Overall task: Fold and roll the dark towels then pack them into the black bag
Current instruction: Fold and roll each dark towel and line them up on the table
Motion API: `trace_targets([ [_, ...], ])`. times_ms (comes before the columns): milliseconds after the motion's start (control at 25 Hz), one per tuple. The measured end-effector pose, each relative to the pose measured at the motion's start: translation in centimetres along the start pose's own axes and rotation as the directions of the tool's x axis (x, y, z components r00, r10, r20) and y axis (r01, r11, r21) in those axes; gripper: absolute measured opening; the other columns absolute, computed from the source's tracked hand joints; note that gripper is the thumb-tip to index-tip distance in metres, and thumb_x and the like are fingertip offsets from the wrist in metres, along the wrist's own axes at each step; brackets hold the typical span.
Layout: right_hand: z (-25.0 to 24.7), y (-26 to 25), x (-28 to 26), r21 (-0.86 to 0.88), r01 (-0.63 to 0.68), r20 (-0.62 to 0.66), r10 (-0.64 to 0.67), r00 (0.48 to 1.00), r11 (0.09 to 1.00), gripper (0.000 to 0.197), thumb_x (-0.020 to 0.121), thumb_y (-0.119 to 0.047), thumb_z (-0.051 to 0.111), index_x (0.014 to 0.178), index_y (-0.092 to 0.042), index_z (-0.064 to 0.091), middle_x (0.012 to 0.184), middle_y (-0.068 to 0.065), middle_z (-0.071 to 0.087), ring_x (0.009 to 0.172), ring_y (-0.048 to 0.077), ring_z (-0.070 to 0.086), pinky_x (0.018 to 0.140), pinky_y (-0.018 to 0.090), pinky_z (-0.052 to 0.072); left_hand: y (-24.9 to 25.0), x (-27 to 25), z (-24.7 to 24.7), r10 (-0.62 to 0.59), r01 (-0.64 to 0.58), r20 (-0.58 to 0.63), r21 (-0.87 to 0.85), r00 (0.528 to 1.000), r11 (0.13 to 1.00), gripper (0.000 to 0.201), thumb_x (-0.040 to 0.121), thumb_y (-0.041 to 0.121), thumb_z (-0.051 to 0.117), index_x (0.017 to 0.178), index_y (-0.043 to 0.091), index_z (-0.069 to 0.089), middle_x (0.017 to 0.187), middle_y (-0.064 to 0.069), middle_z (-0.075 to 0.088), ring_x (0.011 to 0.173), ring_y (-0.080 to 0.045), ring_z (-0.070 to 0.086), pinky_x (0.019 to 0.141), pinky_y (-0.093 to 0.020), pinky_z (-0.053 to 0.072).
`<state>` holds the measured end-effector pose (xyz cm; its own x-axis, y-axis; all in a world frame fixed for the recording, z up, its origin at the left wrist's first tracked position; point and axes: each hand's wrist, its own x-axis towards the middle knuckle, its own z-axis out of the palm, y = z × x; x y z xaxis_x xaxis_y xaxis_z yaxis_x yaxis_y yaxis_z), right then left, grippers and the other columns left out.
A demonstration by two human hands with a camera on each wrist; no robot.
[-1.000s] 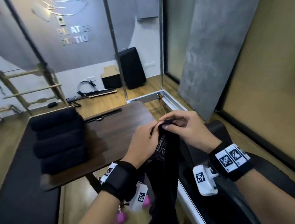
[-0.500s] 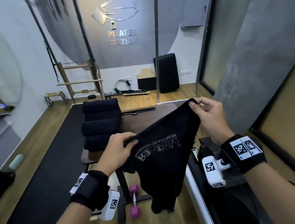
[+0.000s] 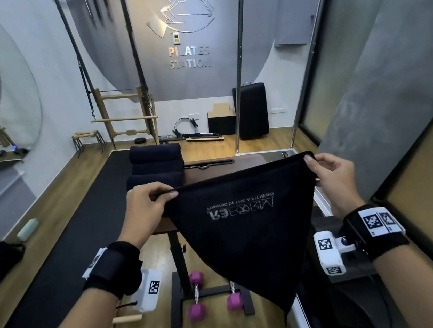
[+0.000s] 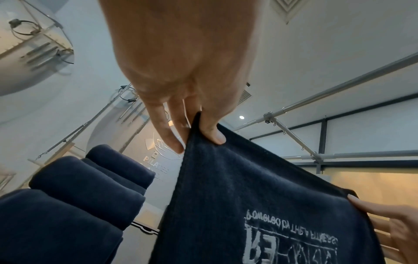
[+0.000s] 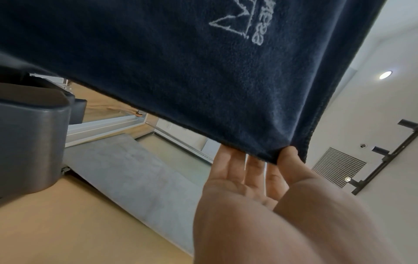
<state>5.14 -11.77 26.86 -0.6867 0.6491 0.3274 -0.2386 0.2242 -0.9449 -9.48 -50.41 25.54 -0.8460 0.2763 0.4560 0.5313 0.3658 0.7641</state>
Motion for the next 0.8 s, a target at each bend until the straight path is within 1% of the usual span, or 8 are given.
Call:
trace_targets([
  [160, -0.3, 0.5, 0.6, 0.007, -0.013, -0.073, 0.013, 0.997, 1.0, 0.01, 0.088, -0.021, 0.083, 0.079, -0.016, 0.082, 0.072, -0.002, 0.075, 0.068, 0.006, 0.07, 0.065, 0.016, 0.054, -0.5, 1.0, 0.7, -0.01, 0.024, -0.178, 0.077, 0.984, 0.997, 0.013, 0.084, 0.036, 0.088, 0.084, 0.043, 0.077, 0.083, 0.015, 0.065, 0.085, -0.003, 0.063, 0.069, -0.025, 0.05],
  [240, -0.1, 0.8, 1.1, 0.064, -0.043, -0.109, 0.05, 0.993, 0.997, 0.01, 0.085, -0.017, 0.086, 0.083, -0.01, 0.081, 0.064, -0.003, 0.07, 0.054, 0.004, 0.062, 0.055, 0.016, 0.05, -0.3, 1.6, 1.1, -0.051, 0.092, -0.259, 0.15, 0.965, 0.984, 0.008, 0.083, 0.054, 0.083, 0.086, 0.048, 0.079, 0.077, 0.018, 0.066, 0.079, 0.001, 0.062, 0.06, -0.023, 0.042],
  [320, 0.3, 1.7, 2.1, 0.103, -0.083, -0.118, 0.095, 0.988, 0.991, 0.02, 0.085, -0.018, 0.085, 0.089, 0.0, 0.077, 0.052, 0.001, 0.06, 0.04, 0.009, 0.047, 0.041, 0.018, 0.038, 0.1, 2.5, 2.1, -0.112, 0.137, -0.279, 0.072, 0.954, 0.988, 0.008, 0.086, 0.059, 0.076, 0.094, 0.056, 0.075, 0.068, 0.027, 0.07, 0.066, 0.008, 0.066, 0.057, -0.022, 0.045],
  [400, 0.9, 2.7, 3.4, 0.104, -0.117, -0.099, 0.127, 0.987, 0.988, 0.03, 0.088, -0.023, 0.083, 0.095, 0.004, 0.072, 0.055, 0.011, 0.065, 0.037, 0.018, 0.046, 0.039, 0.023, 0.037, 0.0, 3.9, 3.6, -0.212, 0.197, -0.229, -0.085, 0.95, 0.977, 0.008, 0.095, 0.052, 0.069, 0.097, 0.047, 0.076, 0.062, 0.015, 0.073, 0.051, -0.003, 0.07, 0.058, -0.026, 0.053],
  [480, 1.7, 3.6, 5.1, 0.144, -0.147, -0.049, 0.155, 0.987, 0.979, 0.03, 0.093, -0.028, 0.078, 0.097, 0.0, 0.068, 0.075, 0.02, 0.076, 0.045, 0.026, 0.061, 0.045, 0.028, 0.05, -0.4, 5.9, 5.4, -0.312, 0.272, -0.144, -0.241, 0.939, 0.932, 0.012, 0.104, 0.041, 0.062, 0.109, 0.035, 0.071, 0.066, 0.0, 0.076, 0.053, -0.021, 0.075, 0.051, -0.031, 0.056],
  [560, 2.6, 4.4, 6.7, 0.2, -0.179, -0.011, 0.185, 0.983, 0.963, 0.029, 0.096, -0.03, 0.075, 0.101, -0.004, 0.065, 0.088, 0.024, 0.077, 0.065, 0.035, 0.076, 0.055, 0.031, 0.06, -0.6, 7.7, 6.9, -0.381, 0.328, -0.097, -0.344, 0.919, 0.88, 0.013, 0.11, 0.033, 0.055, 0.117, 0.026, 0.064, 0.07, -0.008, 0.078, 0.055, -0.03, 0.075, 0.041, -0.029, 0.054],
  [680, 4.2, 6.8, 10.9, 0.265, -0.236, -0.004, 0.245, 0.969, 0.935, 0.033, 0.095, -0.03, 0.076, 0.107, -0.003, 0.062, 0.094, 0.027, 0.077, 0.086, 0.042, 0.078, 0.066, 0.035, 0.065, -1.6, 11.2, 10.3, -0.44, 0.366, -0.085, -0.427, 0.894, 0.827, 0.01, 0.114, 0.029, 0.046, 0.112, 0.027, 0.055, 0.076, -0.012, 0.079, 0.055, -0.034, 0.075, 0.037, -0.029, 0.052],
  [800, 5.4, 9.9, 15.1, 0.296, -0.276, -0.002, 0.29, 0.957, 0.914, 0.027, 0.095, -0.027, 0.076, 0.102, -0.004, 0.063, 0.094, 0.029, 0.076, 0.09, 0.042, 0.077, 0.07, 0.035, 0.065, -3.1, 15.0, 14.2, -0.5, 0.399, -0.111, -0.469, 0.859, 0.788, 0.013, 0.113, 0.026, 0.047, 0.105, 0.029, 0.055, 0.087, -0.013, 0.078, 0.061, -0.032, 0.078, 0.039, -0.031, 0.055],
])
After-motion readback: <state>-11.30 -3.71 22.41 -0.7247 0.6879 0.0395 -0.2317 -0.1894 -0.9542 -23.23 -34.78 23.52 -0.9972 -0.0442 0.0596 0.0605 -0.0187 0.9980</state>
